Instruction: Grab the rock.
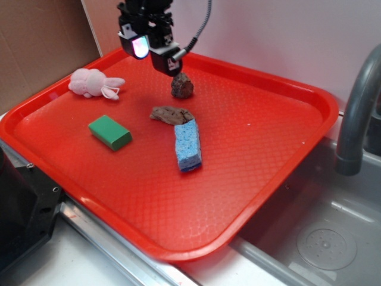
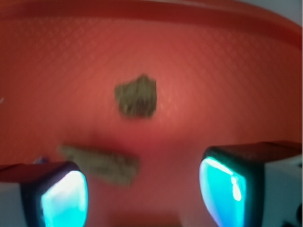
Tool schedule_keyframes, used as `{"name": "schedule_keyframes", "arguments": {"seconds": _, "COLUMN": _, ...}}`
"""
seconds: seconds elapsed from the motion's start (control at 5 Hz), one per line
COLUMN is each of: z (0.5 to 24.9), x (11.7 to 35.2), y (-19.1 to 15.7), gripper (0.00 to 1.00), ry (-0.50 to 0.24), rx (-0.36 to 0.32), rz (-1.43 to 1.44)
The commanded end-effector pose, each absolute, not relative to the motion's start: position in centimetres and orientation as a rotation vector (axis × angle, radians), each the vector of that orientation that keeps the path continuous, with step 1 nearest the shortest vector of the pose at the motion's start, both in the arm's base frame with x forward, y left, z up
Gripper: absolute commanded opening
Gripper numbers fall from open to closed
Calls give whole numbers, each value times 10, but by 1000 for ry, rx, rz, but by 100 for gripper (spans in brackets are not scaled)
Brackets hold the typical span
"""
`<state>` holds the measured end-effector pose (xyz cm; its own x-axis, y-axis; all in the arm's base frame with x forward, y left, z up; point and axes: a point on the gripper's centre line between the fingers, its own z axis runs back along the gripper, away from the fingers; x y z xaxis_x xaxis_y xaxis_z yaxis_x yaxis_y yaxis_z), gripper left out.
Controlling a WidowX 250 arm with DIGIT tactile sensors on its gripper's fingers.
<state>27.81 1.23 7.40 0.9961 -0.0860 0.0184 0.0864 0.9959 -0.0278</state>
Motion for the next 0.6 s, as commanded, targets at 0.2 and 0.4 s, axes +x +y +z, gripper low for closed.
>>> {"name": "schedule_keyframes", "arguments": {"seconds": 0.2, "z": 25, "x": 305, "y": 2, "gripper": 100, "ry": -61, "rx": -11, "rz": -160}}
{"name": "schedule_keyframes", "arguments": {"seconds": 0.4, "z": 18, "x": 301, "y": 3, "gripper": 100, "ry": -66, "rx": 8, "rz": -146}}
